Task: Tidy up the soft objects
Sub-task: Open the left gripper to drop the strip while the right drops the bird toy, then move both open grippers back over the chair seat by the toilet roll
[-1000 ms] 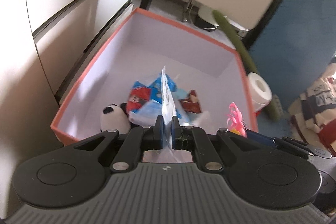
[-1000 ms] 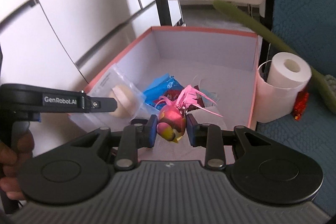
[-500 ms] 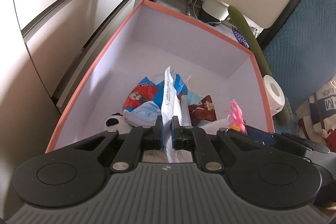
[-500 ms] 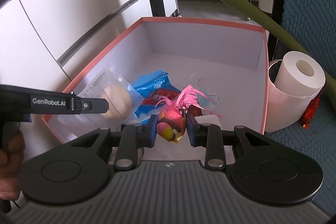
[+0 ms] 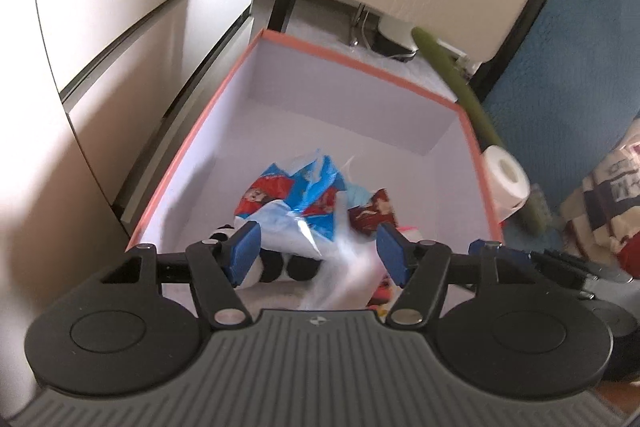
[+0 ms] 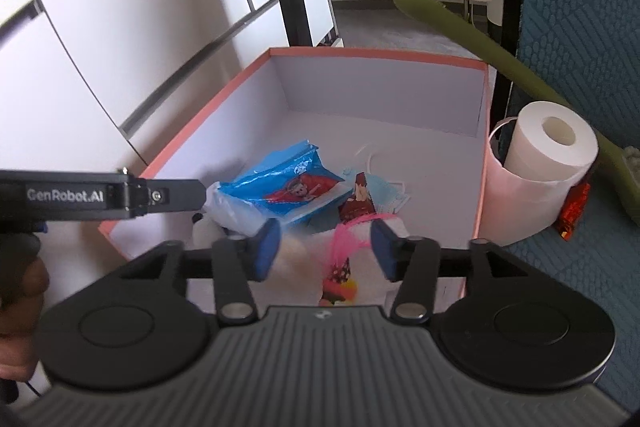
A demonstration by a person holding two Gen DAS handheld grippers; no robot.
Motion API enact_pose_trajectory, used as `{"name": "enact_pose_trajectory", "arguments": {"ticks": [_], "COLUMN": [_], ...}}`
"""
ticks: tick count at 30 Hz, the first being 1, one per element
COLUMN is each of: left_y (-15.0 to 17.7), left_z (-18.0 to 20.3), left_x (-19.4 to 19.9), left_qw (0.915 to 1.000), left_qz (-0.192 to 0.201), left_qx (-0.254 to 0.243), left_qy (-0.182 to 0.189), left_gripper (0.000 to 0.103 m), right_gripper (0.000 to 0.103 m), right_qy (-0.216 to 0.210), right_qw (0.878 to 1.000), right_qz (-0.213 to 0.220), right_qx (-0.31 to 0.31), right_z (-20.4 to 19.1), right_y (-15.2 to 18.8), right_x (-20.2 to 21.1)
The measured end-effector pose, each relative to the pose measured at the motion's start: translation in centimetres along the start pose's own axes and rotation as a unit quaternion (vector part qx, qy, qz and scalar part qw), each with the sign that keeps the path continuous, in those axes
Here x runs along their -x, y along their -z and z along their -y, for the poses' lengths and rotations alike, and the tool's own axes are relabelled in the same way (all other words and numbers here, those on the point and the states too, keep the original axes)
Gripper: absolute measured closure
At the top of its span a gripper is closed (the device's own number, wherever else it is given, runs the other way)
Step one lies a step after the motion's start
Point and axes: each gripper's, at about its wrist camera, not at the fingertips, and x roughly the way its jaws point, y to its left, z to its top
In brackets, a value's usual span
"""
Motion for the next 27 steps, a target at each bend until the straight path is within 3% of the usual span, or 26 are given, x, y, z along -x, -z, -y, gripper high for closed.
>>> {"name": "enact_pose_trajectory", "arguments": {"ticks": [2,14,27], "left_y": [0.2,2.9,6.7], "left_z": [0.4,4.2,10.0], "left_x": [0.9,5.7,7.6], "left_qw": [1.0000,0.9987,0.9957], "left_qz": [0.008,0.044,0.061], "left_qx": [-0.001,-0.023,-0.055], "left_qy": [-0.003,0.009,0.042], "left_gripper": [0.034,0.034,0.034], "right_gripper": [0.039,0.039,0.039], "right_qy": [-0.004,0.001,0.035], "right_qw": [1.000,0.999,0.994], "right_qz": [0.004,0.043,0.092], "right_qx": [-0.004,-0.015,-0.044], "right_z": [0.1,1.5,5.4], "right_y": [0.2,1.9,5.3], "right_x": [0.8,6.5,13.7]}}
